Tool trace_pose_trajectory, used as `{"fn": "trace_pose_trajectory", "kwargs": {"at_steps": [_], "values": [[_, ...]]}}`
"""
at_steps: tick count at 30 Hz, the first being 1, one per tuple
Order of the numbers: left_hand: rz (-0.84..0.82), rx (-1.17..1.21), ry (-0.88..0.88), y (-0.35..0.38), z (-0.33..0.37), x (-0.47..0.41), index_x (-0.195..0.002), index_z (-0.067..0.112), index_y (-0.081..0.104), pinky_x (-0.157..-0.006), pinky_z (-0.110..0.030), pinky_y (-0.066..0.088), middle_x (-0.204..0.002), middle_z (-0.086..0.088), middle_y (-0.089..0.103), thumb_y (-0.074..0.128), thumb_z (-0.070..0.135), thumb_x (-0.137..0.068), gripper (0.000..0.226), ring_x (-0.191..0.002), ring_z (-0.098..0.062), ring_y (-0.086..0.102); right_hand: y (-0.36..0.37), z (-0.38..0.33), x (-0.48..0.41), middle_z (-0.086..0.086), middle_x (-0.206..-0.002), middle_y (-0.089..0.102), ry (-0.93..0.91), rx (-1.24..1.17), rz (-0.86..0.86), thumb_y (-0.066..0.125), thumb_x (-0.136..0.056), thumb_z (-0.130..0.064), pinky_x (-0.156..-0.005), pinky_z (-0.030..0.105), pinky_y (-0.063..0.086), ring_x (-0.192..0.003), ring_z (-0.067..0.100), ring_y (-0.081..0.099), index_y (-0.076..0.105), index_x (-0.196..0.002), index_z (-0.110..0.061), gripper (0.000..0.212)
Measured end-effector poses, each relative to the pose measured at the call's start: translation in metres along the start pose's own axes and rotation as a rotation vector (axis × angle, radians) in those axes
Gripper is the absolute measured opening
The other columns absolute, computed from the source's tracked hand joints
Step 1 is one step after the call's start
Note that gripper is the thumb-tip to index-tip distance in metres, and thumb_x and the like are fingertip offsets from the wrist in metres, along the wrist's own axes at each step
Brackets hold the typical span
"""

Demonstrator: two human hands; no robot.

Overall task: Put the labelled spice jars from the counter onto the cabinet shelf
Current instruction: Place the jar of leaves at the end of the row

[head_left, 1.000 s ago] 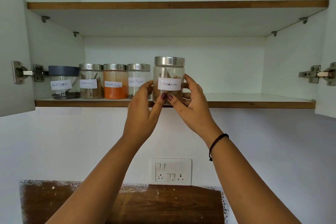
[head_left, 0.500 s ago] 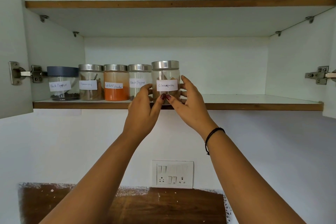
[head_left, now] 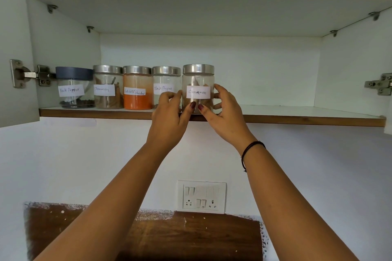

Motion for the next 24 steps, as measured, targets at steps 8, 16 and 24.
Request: {"fn": "trace_pose_trajectory", "kwargs": {"at_steps": [8, 16, 24], "values": [[0.036, 0.014, -0.004, -0.0029, -0.0040, 0.0005, -0.142, 0.011, 0.046, -0.095, -0.045, 0.053, -0.128, -0.009, 0.059, 0.058, 0.034, -0.097, 0.051, -0.111, -0.022, 0.061, -0.0031, 0.0071, -0.0031, 0.007, -0.134, 0.048, 0.037, 0.090, 0.029, 0.066, -0.092, -0.023, -0.085, 0.022, 0.046, -0.103, 0.012, 0.053, 0.037, -0.146, -0.013, 0.062], [0.083, 0.028, 0.018, -0.0041, -0.0086, -0.0028, -0.136, 0.013, 0.053, -0.087, -0.040, 0.057, -0.118, -0.005, 0.064, 0.059, 0.026, -0.098, 0.041, -0.098, -0.015, 0.065, 0.0008, 0.0022, -0.0010, 0.007, -0.130, 0.051, -0.006, 0.203, 0.059, 0.067, -0.091, -0.025, -0.093, 0.034, 0.051, -0.111, 0.020, 0.056, 0.042, -0.142, -0.012, 0.058], [0.132, 0.058, 0.008, -0.0048, -0.0103, -0.0026, -0.135, 0.013, 0.056, -0.085, -0.031, 0.056, -0.113, -0.005, 0.066, 0.064, 0.025, -0.095, 0.042, -0.094, -0.014, 0.065, 0.0055, 0.0046, -0.0042, 0.006, -0.128, 0.053, 0.011, 0.314, 0.058, 0.067, -0.089, -0.031, -0.092, 0.034, 0.051, -0.112, 0.023, 0.056, 0.045, -0.138, -0.013, 0.057]]}}
Point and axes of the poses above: each hand's wrist, its own x-axis away from the middle knuckle, its own y-axis out of the palm, z = x × y, the point moved 10 cm from there along -x, towards the middle knuckle
